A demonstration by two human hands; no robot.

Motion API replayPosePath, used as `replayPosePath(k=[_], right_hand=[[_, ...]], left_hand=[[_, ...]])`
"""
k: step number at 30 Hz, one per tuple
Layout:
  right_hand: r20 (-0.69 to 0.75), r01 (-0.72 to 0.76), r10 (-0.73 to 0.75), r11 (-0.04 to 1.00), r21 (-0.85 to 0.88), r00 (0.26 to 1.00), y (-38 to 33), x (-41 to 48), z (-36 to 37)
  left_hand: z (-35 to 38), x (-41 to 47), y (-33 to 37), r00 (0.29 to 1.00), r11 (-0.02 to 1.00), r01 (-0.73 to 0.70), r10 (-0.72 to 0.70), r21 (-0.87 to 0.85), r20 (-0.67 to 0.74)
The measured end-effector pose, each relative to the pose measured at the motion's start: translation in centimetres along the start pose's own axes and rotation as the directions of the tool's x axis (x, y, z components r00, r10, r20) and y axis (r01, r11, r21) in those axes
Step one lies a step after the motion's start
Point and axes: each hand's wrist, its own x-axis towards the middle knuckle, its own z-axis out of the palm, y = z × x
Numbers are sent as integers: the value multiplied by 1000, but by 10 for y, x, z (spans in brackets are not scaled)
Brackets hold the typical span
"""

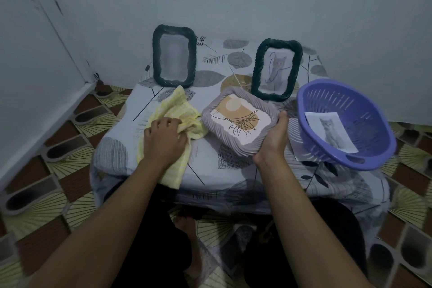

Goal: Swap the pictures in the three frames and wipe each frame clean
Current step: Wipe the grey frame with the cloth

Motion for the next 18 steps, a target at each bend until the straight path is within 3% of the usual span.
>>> replayPosePath(k=[8,10,12,14,16,18], right_hand=[[15,-28,28,999,-38,999,2,-6,1],[15,-37,38,999,-39,999,1,-8,2],[16,-52,53,998,-28,998,-2,-10,4],[22,-65,66,998,-8,998,-6,-11,5],[23,-80,81,997,-5,996,-11,-14,8],[22,-98,98,995,-13,995,-18,-17,10]], left_hand=[[-14,15,0,977,977,205,-208,57,44],[-19,13,10,979,978,205,-205,31,-12],[-25,10,21,995,996,69,-72,-51,-63],[-32,9,33,990,984,-138,141,-112,20],[-36,9,45,933,947,-302,318,-113,170],[-33,9,54,879,909,-404,416,-101,233]])
